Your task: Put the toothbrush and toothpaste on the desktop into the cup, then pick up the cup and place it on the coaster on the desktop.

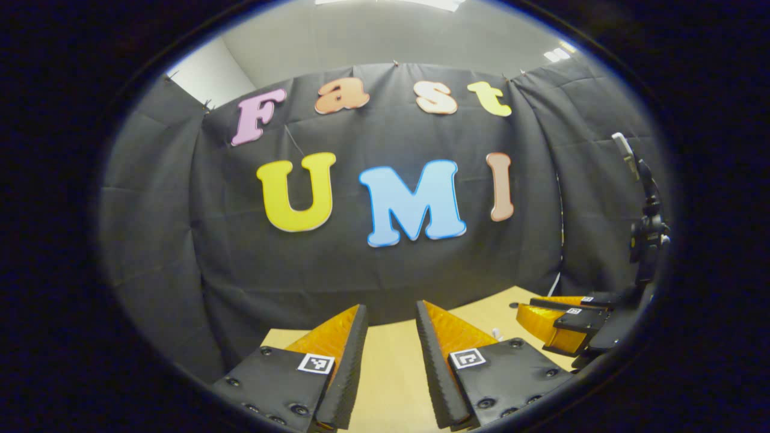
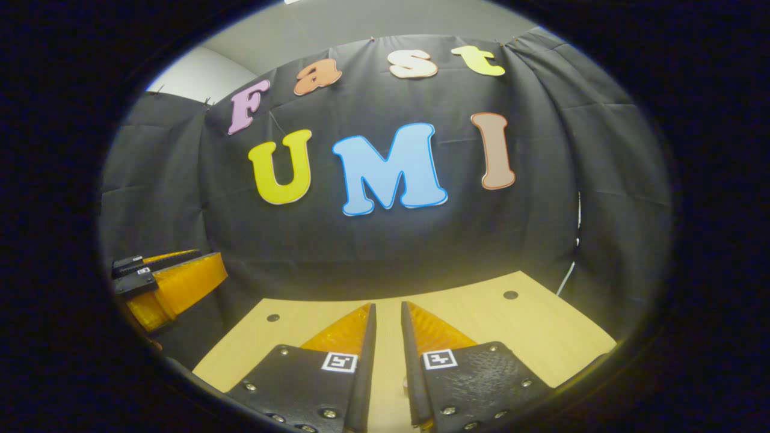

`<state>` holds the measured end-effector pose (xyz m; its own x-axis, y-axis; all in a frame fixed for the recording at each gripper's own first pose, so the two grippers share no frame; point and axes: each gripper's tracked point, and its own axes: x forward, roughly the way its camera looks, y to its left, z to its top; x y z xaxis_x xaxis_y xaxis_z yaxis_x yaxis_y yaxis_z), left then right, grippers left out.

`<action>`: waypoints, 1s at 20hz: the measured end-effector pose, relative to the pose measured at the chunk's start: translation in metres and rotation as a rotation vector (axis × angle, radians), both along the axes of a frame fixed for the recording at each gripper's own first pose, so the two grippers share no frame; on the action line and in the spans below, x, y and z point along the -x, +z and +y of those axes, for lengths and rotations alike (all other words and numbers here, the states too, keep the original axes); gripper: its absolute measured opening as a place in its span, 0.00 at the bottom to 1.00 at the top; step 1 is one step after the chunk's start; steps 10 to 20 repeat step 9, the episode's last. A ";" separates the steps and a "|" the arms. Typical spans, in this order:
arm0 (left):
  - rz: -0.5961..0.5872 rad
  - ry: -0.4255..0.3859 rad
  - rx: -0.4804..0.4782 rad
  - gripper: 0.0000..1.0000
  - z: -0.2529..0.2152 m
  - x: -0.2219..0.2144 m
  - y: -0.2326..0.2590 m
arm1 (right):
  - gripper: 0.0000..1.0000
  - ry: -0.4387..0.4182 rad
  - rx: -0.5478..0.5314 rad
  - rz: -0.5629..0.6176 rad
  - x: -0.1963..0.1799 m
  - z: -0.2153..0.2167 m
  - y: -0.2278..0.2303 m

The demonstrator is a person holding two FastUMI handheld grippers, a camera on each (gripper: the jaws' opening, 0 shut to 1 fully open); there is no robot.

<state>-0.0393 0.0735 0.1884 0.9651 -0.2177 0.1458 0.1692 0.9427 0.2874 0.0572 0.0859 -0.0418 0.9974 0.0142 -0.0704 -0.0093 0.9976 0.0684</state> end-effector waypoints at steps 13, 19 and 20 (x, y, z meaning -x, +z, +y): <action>-0.039 -0.036 0.014 0.63 -0.018 0.005 0.012 | 0.25 -0.082 0.011 -0.082 0.006 -0.042 0.030; -0.039 -0.036 0.014 0.63 -0.018 0.005 0.012 | 0.25 -0.082 0.011 -0.082 0.006 -0.042 0.030; -0.039 -0.036 0.014 0.63 -0.018 0.005 0.012 | 0.25 -0.082 0.011 -0.082 0.006 -0.042 0.030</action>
